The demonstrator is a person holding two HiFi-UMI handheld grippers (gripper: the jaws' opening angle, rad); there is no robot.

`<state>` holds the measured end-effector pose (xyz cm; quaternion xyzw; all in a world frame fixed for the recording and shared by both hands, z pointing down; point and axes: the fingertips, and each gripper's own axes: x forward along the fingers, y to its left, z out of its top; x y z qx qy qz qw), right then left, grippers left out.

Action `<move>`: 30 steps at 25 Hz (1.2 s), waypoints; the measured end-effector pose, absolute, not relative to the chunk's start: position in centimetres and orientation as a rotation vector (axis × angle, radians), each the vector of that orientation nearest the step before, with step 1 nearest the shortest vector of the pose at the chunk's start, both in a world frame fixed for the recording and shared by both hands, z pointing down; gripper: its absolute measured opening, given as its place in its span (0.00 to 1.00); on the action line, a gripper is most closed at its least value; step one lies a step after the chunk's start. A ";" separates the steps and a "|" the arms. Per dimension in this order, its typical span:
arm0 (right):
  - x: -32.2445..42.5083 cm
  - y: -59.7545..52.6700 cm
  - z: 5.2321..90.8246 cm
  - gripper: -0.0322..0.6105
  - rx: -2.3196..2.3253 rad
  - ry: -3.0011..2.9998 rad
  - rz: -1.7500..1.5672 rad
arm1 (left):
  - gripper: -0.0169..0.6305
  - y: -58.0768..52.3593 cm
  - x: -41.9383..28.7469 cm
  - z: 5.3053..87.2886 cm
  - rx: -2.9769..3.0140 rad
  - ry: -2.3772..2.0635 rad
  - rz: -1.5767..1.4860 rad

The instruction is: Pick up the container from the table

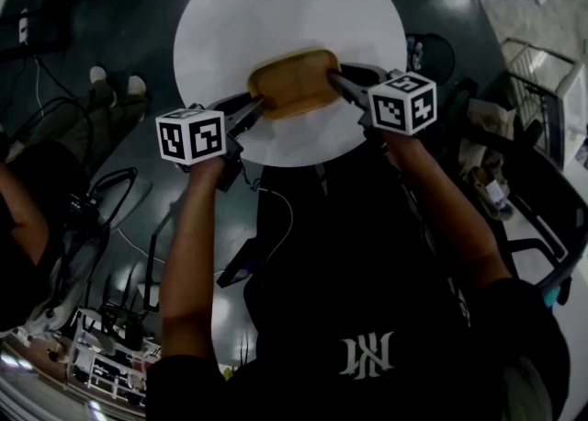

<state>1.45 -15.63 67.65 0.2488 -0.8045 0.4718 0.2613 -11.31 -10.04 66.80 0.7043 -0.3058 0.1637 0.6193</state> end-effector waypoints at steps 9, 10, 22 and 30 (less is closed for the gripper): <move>0.2 -19.1 60.0 0.20 0.742 -2.355 1.059 | 0.15 -13.4 -12.8 61.2 1.754 -0.796 0.294; -0.1 -19.6 58.8 0.20 0.750 -2.381 1.031 | 0.15 -14.0 -13.1 60.1 1.782 -0.805 0.277; -3.1 -22.4 41.9 0.20 0.855 -2.703 0.652 | 0.14 -17.9 -16.6 44.0 2.124 -0.960 0.112; -4.8 -21.5 32.0 0.20 0.859 -2.855 0.420 | 0.14 -17.4 -18.3 34.3 2.306 -1.061 -0.007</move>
